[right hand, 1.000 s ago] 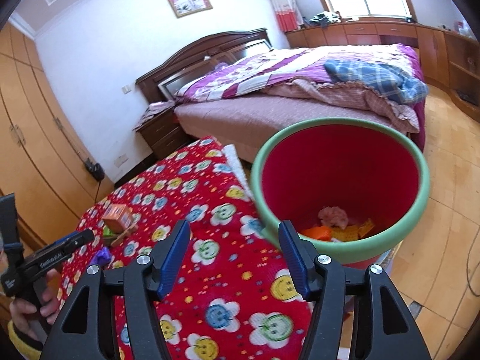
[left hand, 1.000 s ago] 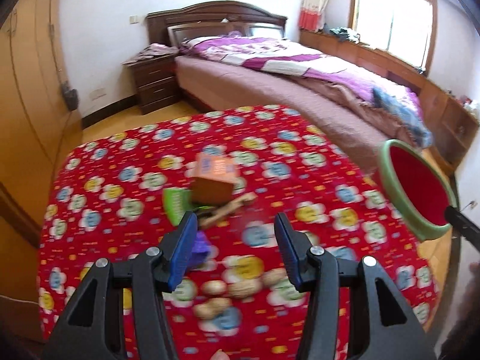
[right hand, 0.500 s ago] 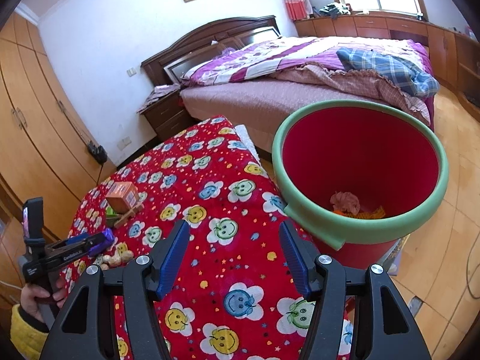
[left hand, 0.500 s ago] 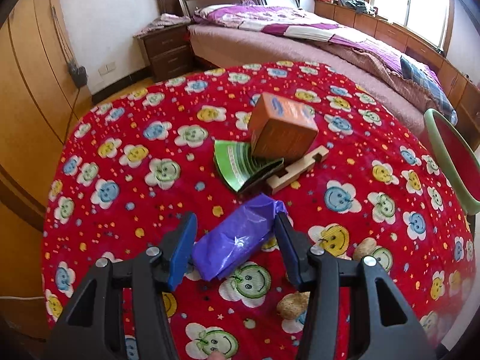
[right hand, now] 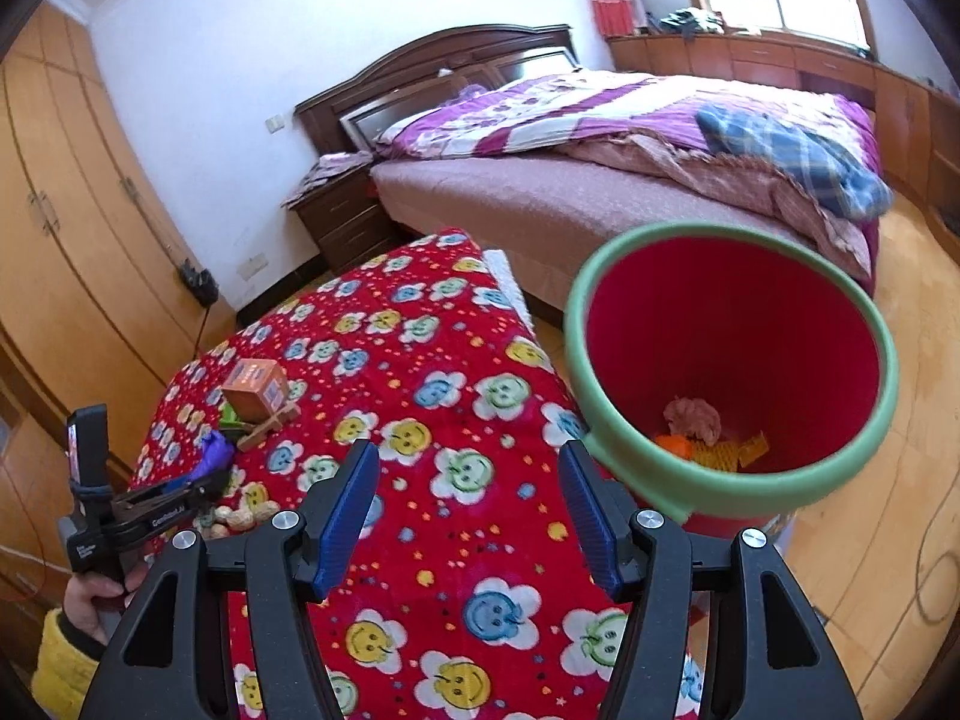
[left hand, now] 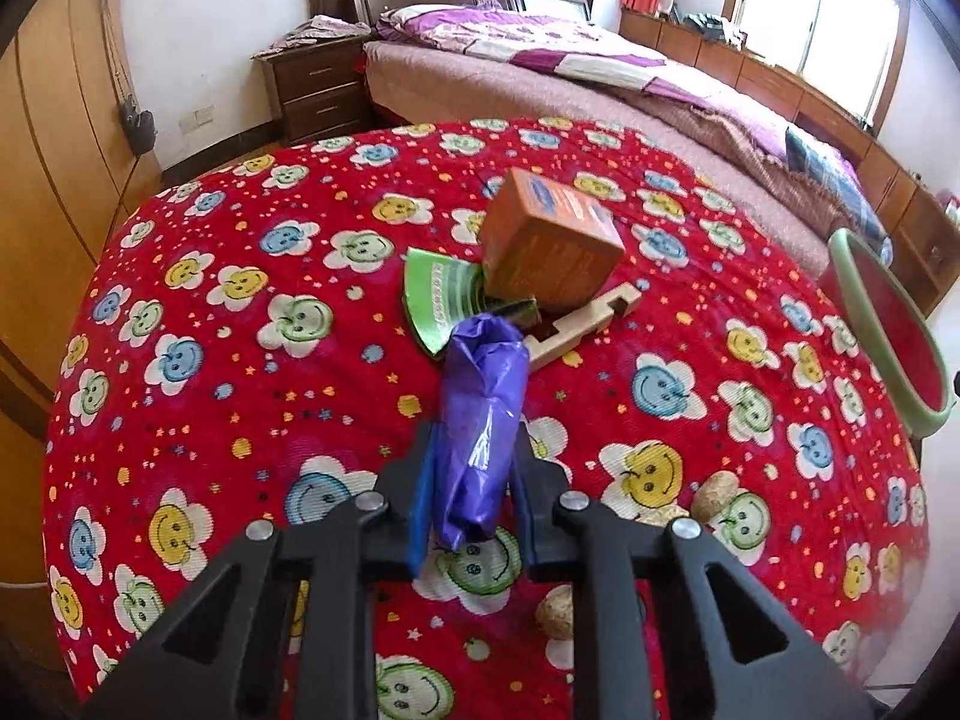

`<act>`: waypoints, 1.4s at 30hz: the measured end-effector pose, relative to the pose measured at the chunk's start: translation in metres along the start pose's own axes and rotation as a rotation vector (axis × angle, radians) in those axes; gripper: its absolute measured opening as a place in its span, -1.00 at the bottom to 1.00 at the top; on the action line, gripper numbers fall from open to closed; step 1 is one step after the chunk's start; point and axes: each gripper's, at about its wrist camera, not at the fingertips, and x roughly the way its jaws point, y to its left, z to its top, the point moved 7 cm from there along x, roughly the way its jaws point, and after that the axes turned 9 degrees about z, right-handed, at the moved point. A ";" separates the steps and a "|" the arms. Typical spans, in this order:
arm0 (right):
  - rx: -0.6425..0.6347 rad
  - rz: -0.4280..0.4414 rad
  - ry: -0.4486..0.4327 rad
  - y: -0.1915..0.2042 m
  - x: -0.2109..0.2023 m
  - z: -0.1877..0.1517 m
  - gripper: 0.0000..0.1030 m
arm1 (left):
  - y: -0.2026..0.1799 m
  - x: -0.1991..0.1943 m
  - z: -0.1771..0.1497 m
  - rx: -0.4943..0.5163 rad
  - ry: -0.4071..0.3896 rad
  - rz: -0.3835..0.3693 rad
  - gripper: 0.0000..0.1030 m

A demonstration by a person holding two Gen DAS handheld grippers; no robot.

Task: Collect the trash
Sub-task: 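Grasp the purple plastic bag with the left gripper and lift it, then grasp the orange-and-blue box with the right gripper while the left holds the purple bag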

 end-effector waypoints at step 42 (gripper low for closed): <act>-0.096 0.058 0.194 0.157 0.224 0.019 0.46 | 0.127 0.032 0.038 -0.361 -0.082 0.189 -0.62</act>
